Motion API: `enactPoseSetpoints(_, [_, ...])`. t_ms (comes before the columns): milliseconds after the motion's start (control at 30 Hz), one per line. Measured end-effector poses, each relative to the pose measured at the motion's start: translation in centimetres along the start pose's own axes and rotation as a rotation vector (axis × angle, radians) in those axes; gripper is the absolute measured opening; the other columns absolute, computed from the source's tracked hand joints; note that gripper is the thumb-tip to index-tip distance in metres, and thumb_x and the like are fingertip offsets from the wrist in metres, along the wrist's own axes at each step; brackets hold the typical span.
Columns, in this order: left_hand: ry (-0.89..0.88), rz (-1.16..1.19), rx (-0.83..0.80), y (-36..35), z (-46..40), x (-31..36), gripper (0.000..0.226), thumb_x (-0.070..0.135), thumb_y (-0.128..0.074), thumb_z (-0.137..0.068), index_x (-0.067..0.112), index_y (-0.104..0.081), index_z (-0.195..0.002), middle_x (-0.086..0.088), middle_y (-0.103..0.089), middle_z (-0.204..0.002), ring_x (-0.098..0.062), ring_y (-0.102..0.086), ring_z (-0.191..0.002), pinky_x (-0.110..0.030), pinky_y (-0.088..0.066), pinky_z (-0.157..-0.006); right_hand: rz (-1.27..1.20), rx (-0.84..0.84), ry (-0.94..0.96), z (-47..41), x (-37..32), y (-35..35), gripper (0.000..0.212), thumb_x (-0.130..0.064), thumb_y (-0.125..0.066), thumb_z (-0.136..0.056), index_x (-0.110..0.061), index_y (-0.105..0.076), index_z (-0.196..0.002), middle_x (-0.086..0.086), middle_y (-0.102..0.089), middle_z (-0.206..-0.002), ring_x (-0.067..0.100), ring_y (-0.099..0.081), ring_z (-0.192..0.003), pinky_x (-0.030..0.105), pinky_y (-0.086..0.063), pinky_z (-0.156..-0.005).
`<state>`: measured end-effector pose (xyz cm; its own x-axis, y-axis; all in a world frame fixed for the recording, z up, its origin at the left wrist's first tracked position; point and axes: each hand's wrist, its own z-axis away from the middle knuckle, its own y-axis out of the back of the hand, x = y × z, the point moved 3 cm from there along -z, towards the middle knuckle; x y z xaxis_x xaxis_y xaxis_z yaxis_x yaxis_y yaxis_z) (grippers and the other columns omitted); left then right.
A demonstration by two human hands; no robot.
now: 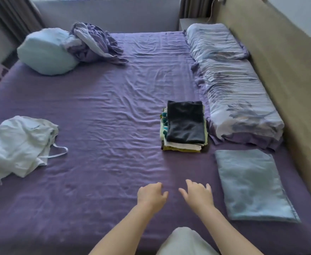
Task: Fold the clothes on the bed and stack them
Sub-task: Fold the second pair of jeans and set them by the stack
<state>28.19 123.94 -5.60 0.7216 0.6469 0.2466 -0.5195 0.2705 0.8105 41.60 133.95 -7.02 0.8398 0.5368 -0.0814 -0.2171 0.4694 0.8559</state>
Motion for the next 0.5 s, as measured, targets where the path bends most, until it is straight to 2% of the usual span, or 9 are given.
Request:
enactPoseSetpoints(167, [0.114, 0.091, 0.086, 3.7, 6.0, -11.3, 0.040, 0.047, -0.042, -0.092, 0.022, -0.060, -0.118, 0.002, -0.064, -0.120, -0.022, -0.058, -0.112, -0.031, -0.040, -0.091, 0.089, 0.077, 0.178, 3.6, -11.3, 1.3, 0.040, -0.052, -0.031, -0.098, -0.022, -0.053, -0.110, -0.004, -0.065, -0.112, 0.019, -0.057, -0.109, 0.041, -0.026, -0.106])
enactPoseSetpoints(333, [0.213, 0.178, 0.177, 5.9, 12.7, -23.1, 0.038, 0.051, -0.045, -0.091, 0.024, -0.063, -0.111, 0.003, -0.066, -0.115, -0.020, -0.060, -0.107, -0.029, -0.041, -0.090, 0.144, 0.102, 0.302, 7.8, -22.2, 0.4, 0.039, -0.053, -0.034, -0.096, -0.023, -0.054, -0.111, -0.003, -0.063, -0.115, 0.019, -0.055, -0.113, 0.039, -0.027, -0.105])
enactPoseSetpoints(500, [0.313, 0.212, 0.253, 7.5, 19.1, -34.0, 0.040, 0.052, -0.044, -0.092, 0.025, -0.061, -0.117, 0.004, -0.065, -0.118, -0.019, -0.060, -0.109, -0.029, -0.041, -0.091, 0.195, 0.134, 0.413, 11.6, -33.5, -1.6, 0.043, -0.056, -0.032, -0.095, -0.027, -0.054, -0.118, -0.005, -0.061, -0.123, 0.017, -0.053, -0.118, 0.033, -0.030, -0.100])
